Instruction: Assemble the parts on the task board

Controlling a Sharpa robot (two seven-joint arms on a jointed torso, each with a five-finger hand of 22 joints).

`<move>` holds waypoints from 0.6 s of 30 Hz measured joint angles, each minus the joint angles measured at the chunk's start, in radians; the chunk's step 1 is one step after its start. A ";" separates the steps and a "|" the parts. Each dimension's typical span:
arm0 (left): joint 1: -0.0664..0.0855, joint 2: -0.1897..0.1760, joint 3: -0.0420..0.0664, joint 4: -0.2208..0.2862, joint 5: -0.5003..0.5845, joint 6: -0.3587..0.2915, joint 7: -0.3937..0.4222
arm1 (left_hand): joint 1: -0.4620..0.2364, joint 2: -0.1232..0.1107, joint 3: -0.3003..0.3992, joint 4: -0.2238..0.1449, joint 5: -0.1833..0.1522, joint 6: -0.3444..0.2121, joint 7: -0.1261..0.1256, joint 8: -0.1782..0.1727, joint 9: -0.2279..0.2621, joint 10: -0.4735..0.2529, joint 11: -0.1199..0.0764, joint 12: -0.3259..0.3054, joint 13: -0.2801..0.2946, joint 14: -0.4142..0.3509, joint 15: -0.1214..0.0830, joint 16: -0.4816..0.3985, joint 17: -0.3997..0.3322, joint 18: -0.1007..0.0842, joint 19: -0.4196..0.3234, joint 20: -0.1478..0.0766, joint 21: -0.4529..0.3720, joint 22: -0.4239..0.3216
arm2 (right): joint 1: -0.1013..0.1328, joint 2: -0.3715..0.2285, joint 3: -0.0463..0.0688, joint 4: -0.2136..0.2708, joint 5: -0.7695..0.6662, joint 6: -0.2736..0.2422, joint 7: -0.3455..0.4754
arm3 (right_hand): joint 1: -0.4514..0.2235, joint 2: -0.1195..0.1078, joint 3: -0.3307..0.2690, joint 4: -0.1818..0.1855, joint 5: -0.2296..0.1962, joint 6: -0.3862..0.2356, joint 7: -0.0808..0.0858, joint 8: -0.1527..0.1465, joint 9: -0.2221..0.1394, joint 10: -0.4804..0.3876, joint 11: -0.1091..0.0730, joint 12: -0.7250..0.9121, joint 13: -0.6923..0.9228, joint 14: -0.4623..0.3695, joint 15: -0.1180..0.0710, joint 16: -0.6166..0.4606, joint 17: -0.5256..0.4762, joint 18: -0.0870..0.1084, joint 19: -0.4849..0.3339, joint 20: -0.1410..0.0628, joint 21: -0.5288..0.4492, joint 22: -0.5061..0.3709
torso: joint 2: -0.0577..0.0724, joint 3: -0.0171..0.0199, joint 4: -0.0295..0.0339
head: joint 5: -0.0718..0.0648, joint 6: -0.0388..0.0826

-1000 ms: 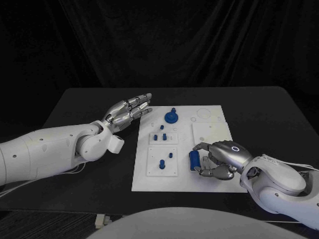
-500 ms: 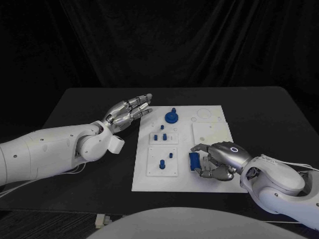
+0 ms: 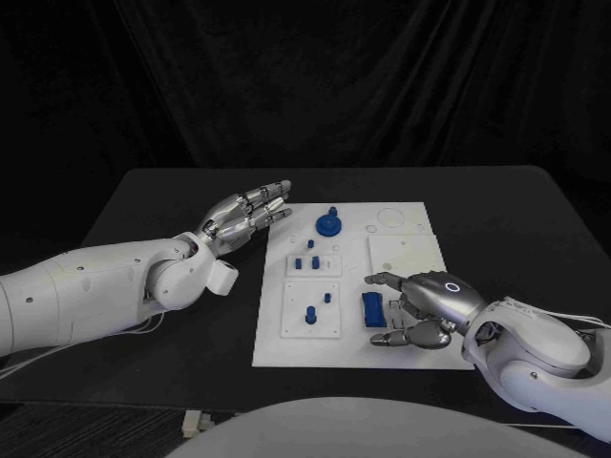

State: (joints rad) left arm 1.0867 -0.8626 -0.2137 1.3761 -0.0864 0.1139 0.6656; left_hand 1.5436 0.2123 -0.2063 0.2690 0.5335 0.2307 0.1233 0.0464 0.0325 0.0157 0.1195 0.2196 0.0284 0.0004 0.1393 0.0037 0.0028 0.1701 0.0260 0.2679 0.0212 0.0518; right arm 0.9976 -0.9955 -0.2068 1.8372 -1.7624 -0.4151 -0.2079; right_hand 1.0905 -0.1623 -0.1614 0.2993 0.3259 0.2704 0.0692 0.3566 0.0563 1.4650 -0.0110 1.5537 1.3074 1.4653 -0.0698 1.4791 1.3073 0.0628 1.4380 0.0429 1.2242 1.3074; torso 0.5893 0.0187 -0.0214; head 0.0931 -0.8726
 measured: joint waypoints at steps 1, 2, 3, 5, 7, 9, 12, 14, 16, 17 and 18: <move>0.000 0.000 0.000 0.000 0.000 0.000 0.000 | 0.000 0.000 0.000 0.000 0.000 0.000 0.000 0.000 0.000 0.000 0.000 0.000 0.000 0.000 0.000 0.000 0.000 0.000 0.000 0.000 0.000 0.000 | 0.000 -0.005 0.000 0.003 0.000 -0.011 0.004 | -0.006 -0.006 -0.003 0.003 -0.006 0.010 -0.001 0.011 0.002 0.000 0.000 0.000 0.000 0.000 0.000 0.000 0.000 0.000 0.003 -0.003 0.008 0.000 | 0.000 0.0000 0.0000 | 0.000 0.000; 0.000 -0.001 0.000 0.000 0.000 0.000 0.000 | 0.000 0.000 0.000 0.000 0.000 0.000 0.000 0.000 0.000 0.000 0.000 0.000 0.000 0.000 0.000 0.000 0.000 0.000 0.000 0.000 0.000 0.000 | 0.000 -0.013 0.000 0.008 0.000 -0.028 0.010 | -0.006 -0.006 -0.005 0.000 -0.015 0.039 -0.002 0.036 0.008 0.004 -0.004 0.000 0.000 0.001 -0.001 0.006 0.000 0.000 0.008 -0.008 0.022 0.000 | 0.000 0.0000 0.0000 | 0.001 0.000; 0.000 -0.001 0.000 0.000 0.000 0.000 0.000 | 0.000 0.000 0.000 0.000 0.000 0.000 0.000 0.000 0.000 0.000 0.000 0.000 0.000 0.000 0.000 0.000 0.000 0.000 0.000 0.000 0.000 0.000 | 0.000 -0.021 0.000 0.013 0.001 -0.044 0.015 | -0.006 -0.006 -0.006 0.000 -0.022 0.067 -0.002 0.059 0.013 0.004 -0.004 0.003 0.000 0.004 -0.004 0.012 0.000 0.000 0.011 -0.011 0.031 0.000 | 0.000 0.0000 0.0000 | 0.001 0.000; 0.000 -0.002 0.000 0.000 0.000 0.000 0.001 | 0.000 0.000 0.000 0.000 0.000 0.000 0.000 0.000 0.000 0.000 0.000 0.000 0.000 0.000 0.000 0.000 0.000 0.000 0.000 0.000 0.000 0.000 | 0.009 -0.041 -0.001 0.026 0.007 -0.085 0.031 | -0.013 0.000 -0.006 0.000 -0.038 0.127 0.001 0.106 0.022 0.004 -0.004 0.008 0.000 0.004 -0.004 0.012 0.000 0.000 0.011 -0.011 0.038 0.000 | 0.000 0.0000 -0.0001 | 0.002 0.000; 0.000 -0.002 0.000 0.000 0.000 0.000 0.001 | 0.000 0.000 0.000 0.000 0.000 0.000 0.000 0.000 0.000 0.000 0.000 0.000 0.000 0.000 0.000 0.000 0.000 0.000 0.000 0.000 0.000 0.000 | 0.028 -0.057 -0.002 0.035 0.018 -0.121 0.048 | -0.038 0.033 0.009 -0.003 -0.045 0.176 0.004 0.134 0.028 0.004 -0.004 0.014 0.000 0.004 -0.004 0.016 0.000 0.000 0.019 -0.010 0.048 0.000 | 0.000 0.0000 -0.0001 | 0.002 0.000; 0.000 -0.003 0.000 0.000 0.000 0.000 0.001 | 0.000 0.000 0.000 0.000 0.000 0.000 0.000 0.000 0.000 0.000 0.000 0.000 0.000 0.000 0.000 0.000 0.000 0.000 0.000 0.000 0.000 0.000 | 0.057 -0.074 -0.001 0.044 0.040 -0.158 0.066 | -0.045 0.116 0.032 -0.020 0.023 0.317 0.016 0.198 0.053 0.004 -0.004 0.015 0.000 0.004 -0.004 0.036 0.000 0.000 0.023 -0.006 0.086 0.000 | 0.000 0.0000 -0.0002 | 0.000 0.000; -0.001 -0.002 0.000 -0.001 0.000 0.000 0.001 | 0.000 0.000 0.000 0.000 0.000 0.000 0.000 0.000 0.000 0.000 0.000 0.000 0.000 0.000 0.000 0.000 0.000 0.000 0.000 0.000 0.000 0.000 | 0.111 -0.101 -0.001 0.054 0.075 -0.184 0.077 | -0.003 0.155 0.039 -0.014 0.213 0.518 0.002 0.272 0.093 0.004 -0.004 0.015 0.000 0.004 -0.004 0.069 0.000 -0.010 0.023 -0.006 0.171 0.000 | 0.000 0.0000 -0.0003 | -0.005 0.000; -0.001 -0.001 0.000 -0.001 0.000 0.000 0.001 | 0.000 0.000 0.000 0.000 0.000 0.000 0.000 0.000 0.000 0.000 0.000 0.000 0.000 0.000 0.000 0.000 0.000 0.000 0.000 0.000 0.000 0.001 | 0.160 -0.120 0.000 0.057 0.101 -0.182 0.075 | 0.027 0.161 0.041 -0.012 0.274 0.605 -0.013 0.271 0.103 0.004 -0.003 0.015 0.000 0.000 -0.007 0.086 0.000 -0.048 0.027 -0.009 0.290 0.000 | 0.000 0.0000 -0.0005 | -0.008 0.000; -0.001 0.001 0.000 -0.002 0.000 0.000 0.002 | 0.000 0.000 0.000 0.000 0.000 0.000 0.000 0.000 0.000 0.000 0.000 0.000 0.000 0.000 0.000 0.000 0.000 0.000 0.000 0.000 0.000 0.001 | 0.215 -0.134 0.000 0.058 0.124 -0.151 0.055 | 0.044 0.165 0.043 -0.012 0.287 0.671 -0.023 0.249 0.108 0.000 -0.007 0.015 0.000 0.001 -0.020 0.089 0.000 -0.056 0.029 -0.018 0.337 0.000 | -0.001 0.0000 -0.0005 | -0.012 0.000; -0.001 0.001 0.000 -0.003 0.000 0.000 0.002 | 0.000 0.000 0.000 0.000 0.000 0.000 0.000 0.000 0.000 0.000 0.000 0.000 0.000 0.000 0.000 0.000 0.000 0.000 0.000 0.000 0.000 0.001 | 0.237 -0.137 0.001 0.058 0.133 -0.128 0.041 | 0.044 0.165 0.043 -0.012 0.269 0.692 -0.026 0.233 0.108 -0.002 -0.009 0.015 0.000 0.001 -0.021 0.089 0.000 -0.056 0.029 -0.022 0.341 0.001 | -0.001 0.0000 -0.0005 | -0.014 0.000; -0.001 0.002 0.000 -0.004 0.000 0.000 0.002 | 0.000 0.000 0.000 0.000 0.000 0.000 0.000 0.000 0.000 0.000 0.000 0.000 0.000 0.000 0.000 0.000 0.000 0.000 0.000 0.000 0.000 0.001 | 0.257 -0.138 0.002 0.057 0.140 -0.097 0.022 | 0.043 0.165 0.037 -0.010 0.255 0.699 -0.024 0.209 0.107 -0.002 -0.009 0.015 0.000 0.001 -0.021 0.089 0.001 -0.056 0.029 -0.022 0.344 0.001 | -0.001 0.0000 -0.0004 | -0.015 0.000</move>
State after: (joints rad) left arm 1.0859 -0.8602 -0.2140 1.3725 -0.0864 0.1135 0.6672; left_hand 1.5436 0.2123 -0.2063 0.2690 0.5335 0.2307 0.1233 0.0464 0.0325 0.0157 0.1195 0.2196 0.0284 0.0003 0.1393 0.0037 0.0029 0.1701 0.0260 0.2679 0.0211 0.0530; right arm 1.2547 -1.1338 -0.2052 1.8942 -1.6222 -0.5120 -0.1859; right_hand 1.1335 0.0029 -0.1246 0.2893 0.5812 0.9691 0.0454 0.5658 0.1632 1.4633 -0.0197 1.5684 1.3073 1.4659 -0.0904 1.5684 1.3079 0.0070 1.4666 0.0211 1.5682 1.3081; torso 0.5884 0.0187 -0.0218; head 0.0777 -0.8726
